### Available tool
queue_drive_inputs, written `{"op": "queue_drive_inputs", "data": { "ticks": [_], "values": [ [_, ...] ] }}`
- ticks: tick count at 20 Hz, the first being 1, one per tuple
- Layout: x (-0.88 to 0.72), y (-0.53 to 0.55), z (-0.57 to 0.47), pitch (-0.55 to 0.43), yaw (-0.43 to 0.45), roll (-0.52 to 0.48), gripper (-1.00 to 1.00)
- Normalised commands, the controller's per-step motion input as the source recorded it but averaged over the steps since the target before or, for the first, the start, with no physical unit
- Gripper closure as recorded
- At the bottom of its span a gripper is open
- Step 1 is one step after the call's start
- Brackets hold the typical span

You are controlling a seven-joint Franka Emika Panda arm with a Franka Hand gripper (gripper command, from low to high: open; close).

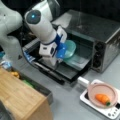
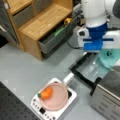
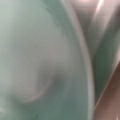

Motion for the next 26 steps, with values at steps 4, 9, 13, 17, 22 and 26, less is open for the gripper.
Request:
{"op": "queue_drive_inputs", "data": {
  "ticks": [4,9,13,17,22,26],
  "values": [
    [-0.10,0.16,-0.04,-0.160,-0.163,0.025,-1.00],
    [-0.06,0.16,0.02,-0.136,-0.167,0.000,-1.00],
    [-0.03,0.11,0.11,-0.098,-0.154,-0.033,-1.00],
    [0.01,0.08,0.17,-0.053,-0.128,-0.080,-1.00],
    [0.06,0.05,0.18,-0.001,-0.064,-0.133,-1.00],
    [0.15,0.01,0.20,0.039,0.005,-0.168,-1.00]
  ]
}}
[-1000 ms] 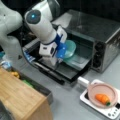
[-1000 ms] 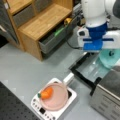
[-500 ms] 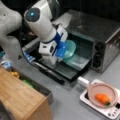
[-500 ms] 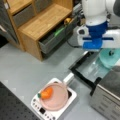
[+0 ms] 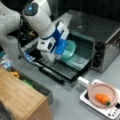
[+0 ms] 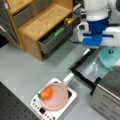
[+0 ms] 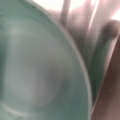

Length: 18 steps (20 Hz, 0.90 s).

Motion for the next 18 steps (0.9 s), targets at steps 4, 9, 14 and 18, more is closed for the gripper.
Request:
{"op": "queue_drive_inputs", "data": {
  "ticks": [4,9,14,18],
  "values": [
    [0.21,-0.05,0.21,0.056,0.047,-0.167,-1.00],
    [0.25,-0.09,0.18,0.071,0.062,-0.111,-1.00],
    [0.27,-0.11,0.18,0.096,0.073,-0.072,-1.00],
    [0.30,-0.13,0.20,0.124,0.086,-0.068,-1.00]
  ]
}}
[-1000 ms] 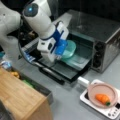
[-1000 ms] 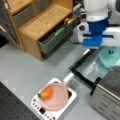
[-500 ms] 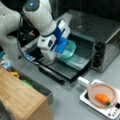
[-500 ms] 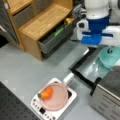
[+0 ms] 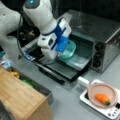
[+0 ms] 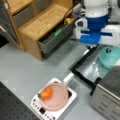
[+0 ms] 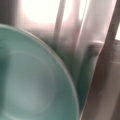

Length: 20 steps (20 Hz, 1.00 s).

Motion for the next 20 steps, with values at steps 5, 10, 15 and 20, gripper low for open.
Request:
{"op": "queue_drive_inputs", "data": {
  "ticks": [5,10,15,20],
  "values": [
    [0.34,-0.14,0.19,0.148,0.105,-0.063,-1.00],
    [0.38,-0.16,0.20,0.170,0.122,-0.064,-1.00],
    [0.36,-0.15,0.21,0.187,0.123,-0.078,-1.00],
    [0.39,-0.14,0.22,0.213,0.102,-0.082,-1.00]
  ]
}}
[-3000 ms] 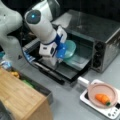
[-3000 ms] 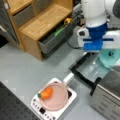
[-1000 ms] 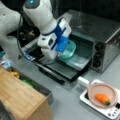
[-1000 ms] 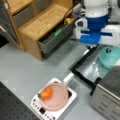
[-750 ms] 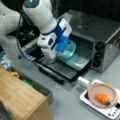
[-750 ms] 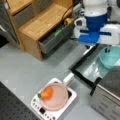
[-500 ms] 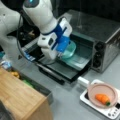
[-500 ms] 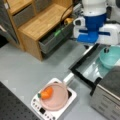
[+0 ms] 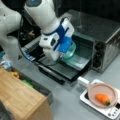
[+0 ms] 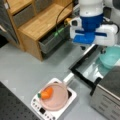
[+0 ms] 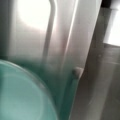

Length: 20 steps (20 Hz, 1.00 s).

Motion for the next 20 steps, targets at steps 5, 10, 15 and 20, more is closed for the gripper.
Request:
{"op": "queue_drive_inputs", "data": {
  "ticks": [5,10,15,20],
  "values": [
    [0.42,-0.15,0.26,0.232,0.087,-0.074,-1.00],
    [0.45,-0.18,0.30,0.256,0.083,-0.091,-1.00],
    [0.54,-0.25,0.28,0.272,0.073,-0.130,-1.00],
    [0.54,-0.25,0.26,0.277,0.068,-0.138,-1.00]
  ]
}}
